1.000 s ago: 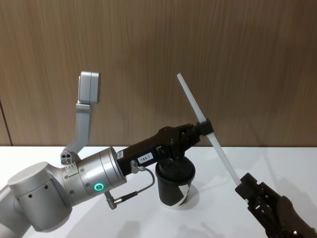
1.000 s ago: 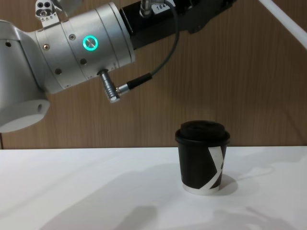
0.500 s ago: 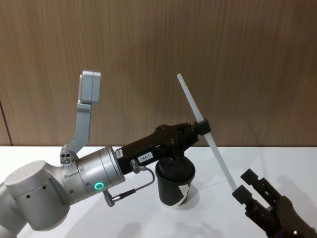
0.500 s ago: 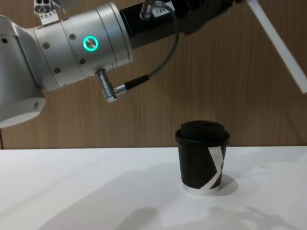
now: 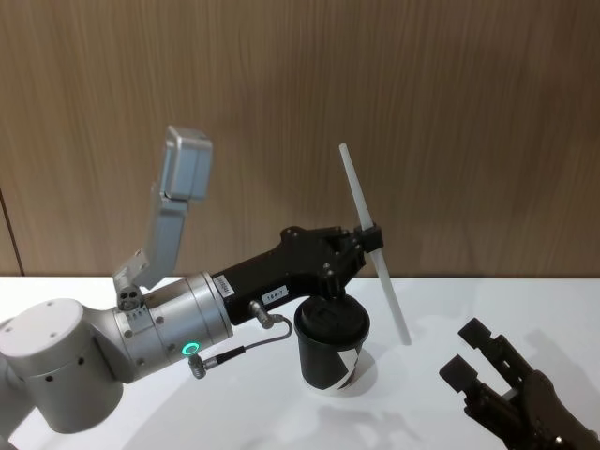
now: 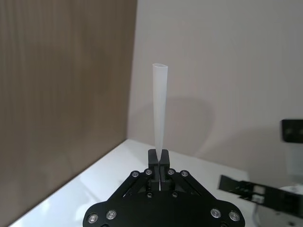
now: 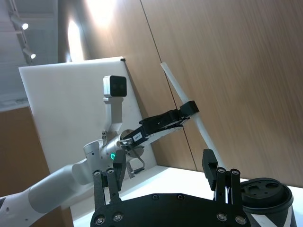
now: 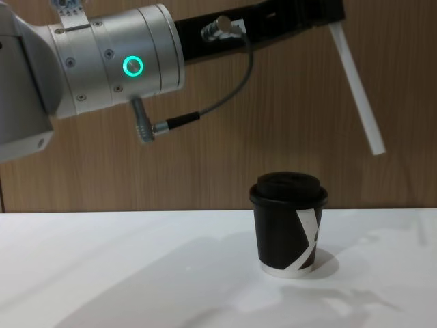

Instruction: Pick up the straw with one hand, pass it to the other hand, and insert it into the cup.

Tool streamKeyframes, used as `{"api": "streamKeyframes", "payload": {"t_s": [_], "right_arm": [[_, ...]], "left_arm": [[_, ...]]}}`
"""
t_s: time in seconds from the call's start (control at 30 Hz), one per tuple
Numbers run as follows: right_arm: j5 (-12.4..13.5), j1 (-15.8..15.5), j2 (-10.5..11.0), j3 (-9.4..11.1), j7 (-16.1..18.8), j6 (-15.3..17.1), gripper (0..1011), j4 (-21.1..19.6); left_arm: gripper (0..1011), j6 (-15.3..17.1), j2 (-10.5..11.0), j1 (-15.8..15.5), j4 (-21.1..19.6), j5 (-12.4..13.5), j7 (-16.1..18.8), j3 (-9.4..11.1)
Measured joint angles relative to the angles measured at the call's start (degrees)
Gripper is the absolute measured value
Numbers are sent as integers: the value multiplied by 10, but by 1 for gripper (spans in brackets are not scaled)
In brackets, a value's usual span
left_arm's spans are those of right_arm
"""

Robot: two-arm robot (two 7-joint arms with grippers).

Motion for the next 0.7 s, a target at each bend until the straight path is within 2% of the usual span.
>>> {"api": "streamKeyframes", "payload": {"t_s": [0.2,0.5,0.7], "right_arm": [[0,0,0,0,0,0,1001,0],[0,0,0,0,0,0,1001,0],[0,0,0,0,0,0,1001,0]], "left_arm": [[12,-12,7,-3,-10,48,39,9],[13,-23,11,-15,-16,150,117,30],[12,-21,8,-27,-9,207,155,45]]}}
